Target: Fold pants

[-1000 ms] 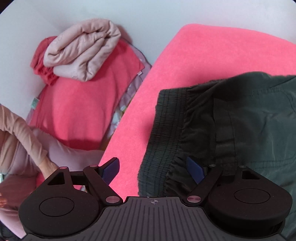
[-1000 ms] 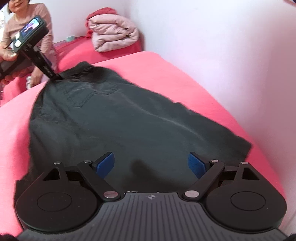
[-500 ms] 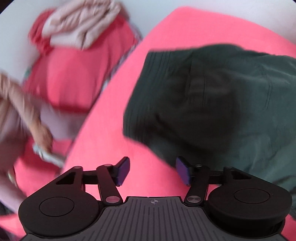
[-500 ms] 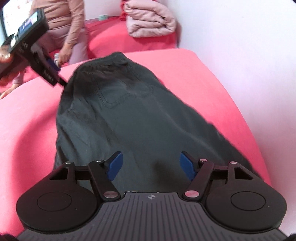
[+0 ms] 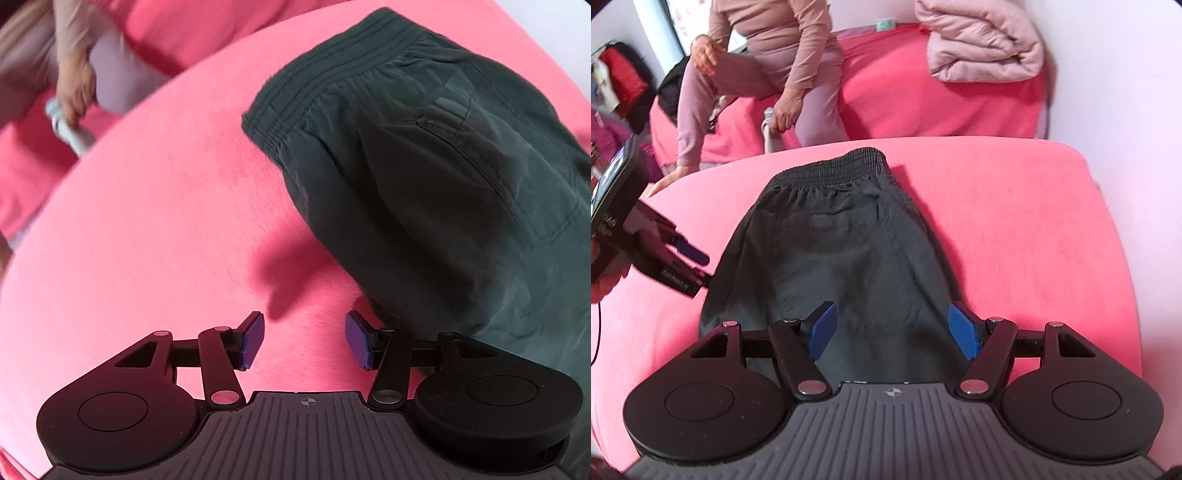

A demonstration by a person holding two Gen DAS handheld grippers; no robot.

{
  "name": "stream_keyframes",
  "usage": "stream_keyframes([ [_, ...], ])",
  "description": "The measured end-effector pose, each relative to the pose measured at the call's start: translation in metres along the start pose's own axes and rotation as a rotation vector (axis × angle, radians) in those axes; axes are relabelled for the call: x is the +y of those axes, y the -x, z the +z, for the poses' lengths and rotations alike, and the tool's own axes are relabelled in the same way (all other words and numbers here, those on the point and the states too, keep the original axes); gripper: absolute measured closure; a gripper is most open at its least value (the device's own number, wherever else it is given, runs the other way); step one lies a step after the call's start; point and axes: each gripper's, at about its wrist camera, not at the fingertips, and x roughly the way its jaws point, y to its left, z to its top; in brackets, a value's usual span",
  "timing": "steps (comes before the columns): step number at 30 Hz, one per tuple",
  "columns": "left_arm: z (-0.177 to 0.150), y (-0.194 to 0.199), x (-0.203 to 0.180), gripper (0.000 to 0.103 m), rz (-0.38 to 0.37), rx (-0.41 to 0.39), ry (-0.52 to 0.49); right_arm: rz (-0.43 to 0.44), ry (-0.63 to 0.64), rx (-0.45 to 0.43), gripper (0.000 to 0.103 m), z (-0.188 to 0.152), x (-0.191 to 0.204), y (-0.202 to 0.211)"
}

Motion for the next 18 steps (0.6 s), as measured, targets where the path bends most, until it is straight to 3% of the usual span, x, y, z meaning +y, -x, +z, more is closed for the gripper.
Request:
stream_keyframes([
  [10,-0.001,-0.016,0.016,0.000,-0.009,0.037,0.132,0.106,-0.006,0.042,0.035,0.041,-0.043,-0.032],
  [14,0.000,-0.015,0.018,0.000,-0.035,0.047,0.165,0.137,-0.007,0.043,0.043,0.045,-0.047,-0.040],
  [18,0.000,-0.016,0.022,0.009,-0.068,0.055,0.218,0.171,-0.016,0.049,0.044,0.046,-0.051,-0.047],
])
